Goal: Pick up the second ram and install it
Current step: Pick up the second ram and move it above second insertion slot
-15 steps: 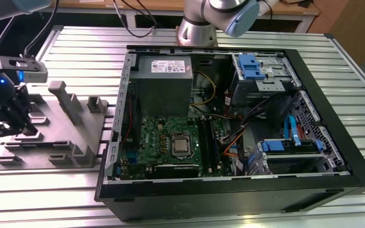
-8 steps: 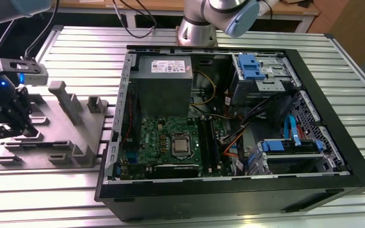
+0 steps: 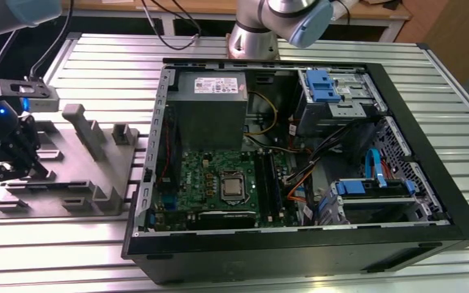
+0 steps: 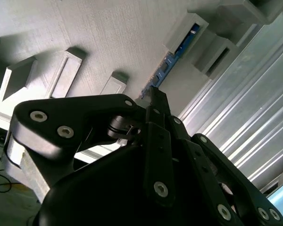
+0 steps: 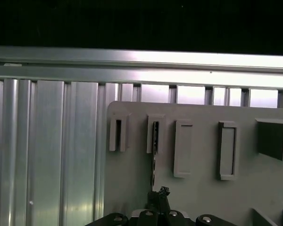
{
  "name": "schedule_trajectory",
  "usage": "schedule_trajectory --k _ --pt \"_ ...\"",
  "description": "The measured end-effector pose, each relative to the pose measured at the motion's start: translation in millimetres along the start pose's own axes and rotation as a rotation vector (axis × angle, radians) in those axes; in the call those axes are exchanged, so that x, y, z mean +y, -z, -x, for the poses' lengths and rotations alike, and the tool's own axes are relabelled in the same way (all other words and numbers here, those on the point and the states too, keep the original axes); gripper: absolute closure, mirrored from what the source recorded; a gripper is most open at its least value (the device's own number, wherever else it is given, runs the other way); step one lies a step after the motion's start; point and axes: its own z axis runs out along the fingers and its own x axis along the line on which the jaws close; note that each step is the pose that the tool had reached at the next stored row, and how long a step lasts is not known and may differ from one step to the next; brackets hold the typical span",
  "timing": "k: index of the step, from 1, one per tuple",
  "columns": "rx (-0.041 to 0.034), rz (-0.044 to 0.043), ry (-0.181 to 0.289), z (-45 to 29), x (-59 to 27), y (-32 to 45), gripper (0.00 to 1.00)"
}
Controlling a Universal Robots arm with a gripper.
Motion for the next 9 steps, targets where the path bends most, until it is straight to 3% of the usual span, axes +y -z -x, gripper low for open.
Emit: schedule_trajectory --k 9 --pt "0.0 -0.0048 0.0 -5.8 2.1 -4.4 0.9"
